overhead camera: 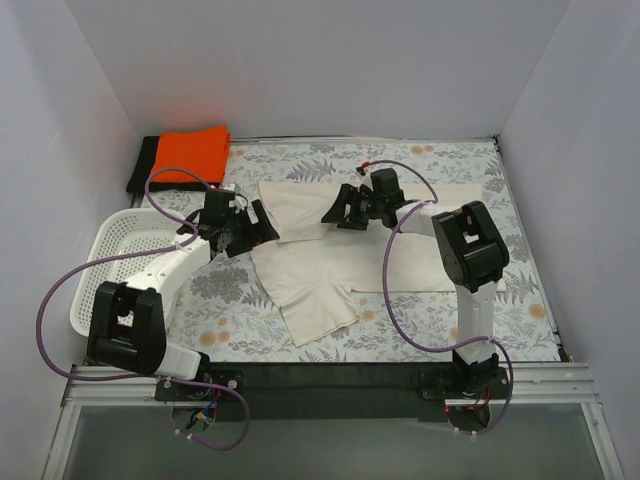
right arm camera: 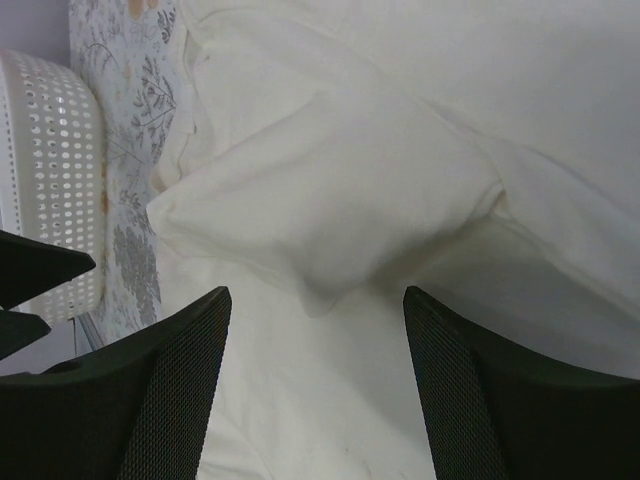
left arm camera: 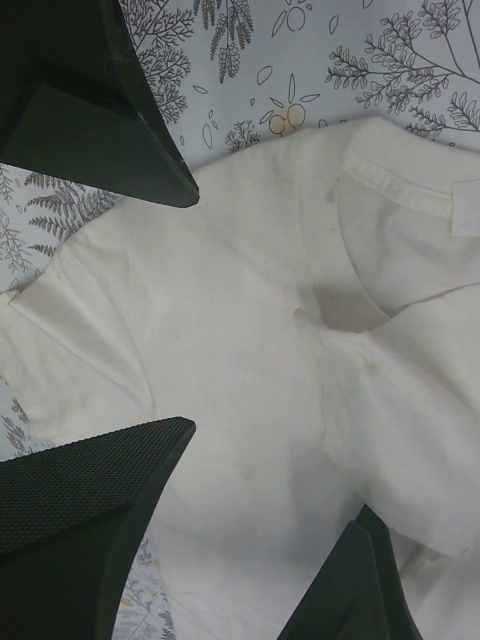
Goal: Fold and stack the t-shirts
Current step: Fold the tshirt
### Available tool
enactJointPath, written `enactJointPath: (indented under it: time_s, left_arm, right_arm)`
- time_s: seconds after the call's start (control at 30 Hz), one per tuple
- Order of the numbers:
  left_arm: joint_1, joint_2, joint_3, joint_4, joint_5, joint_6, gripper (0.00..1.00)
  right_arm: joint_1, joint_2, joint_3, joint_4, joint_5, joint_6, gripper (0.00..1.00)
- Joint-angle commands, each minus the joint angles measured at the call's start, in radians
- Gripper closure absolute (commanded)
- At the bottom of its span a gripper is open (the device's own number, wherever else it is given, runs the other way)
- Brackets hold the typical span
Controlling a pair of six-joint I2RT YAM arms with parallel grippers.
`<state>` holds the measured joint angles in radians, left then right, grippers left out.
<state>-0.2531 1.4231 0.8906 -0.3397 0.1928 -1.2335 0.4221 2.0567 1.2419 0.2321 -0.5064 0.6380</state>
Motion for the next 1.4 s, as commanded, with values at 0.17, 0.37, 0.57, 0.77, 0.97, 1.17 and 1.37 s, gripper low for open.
enactJointPath:
  time_s: [0.17, 0.37, 0.57, 0.77, 0.97, 1.17, 1.37]
  left_arm:
    - [-0.005, -0.056, -0.009, -0.039, -0.035, 0.045, 0.2]
    - [-0.006, -0.058, -0.015, -0.038, -0.033, 0.043, 0.2]
    - [-0.006, -0.061, -0.018, -0.041, -0.032, 0.042, 0.2]
    - [-0.006, -0.064, -0.024, -0.044, -0.027, 0.04, 0.2]
    - [-0.006, -0.055, -0.028, -0.042, -0.018, 0.04, 0.2]
    - [-0.005, -0.056, -0.027, -0.045, -0.024, 0.043, 0.23]
    - [-0.005, -0.059, -0.024, -0.048, -0.026, 0.043, 0.3]
  right_arm:
    - [0.041, 0.091, 0.109, 0.105, -0.024, 0.063, 0.36]
    - [0.05, 0.083, 0.125, 0.131, -0.081, 0.083, 0.38]
    - [0.052, -0.003, 0.11, 0.131, -0.156, 0.115, 0.4]
    - [0.067, -0.139, 0.056, 0.133, -0.225, 0.057, 0.41]
    - [0.066, -0.195, -0.056, 0.128, -0.15, 0.034, 0.45]
    - [0.06, -0.172, -0.116, 0.113, -0.015, 0.068, 0.53]
    - [0.029, -0.136, -0.137, 0.107, 0.029, 0.055, 0.55]
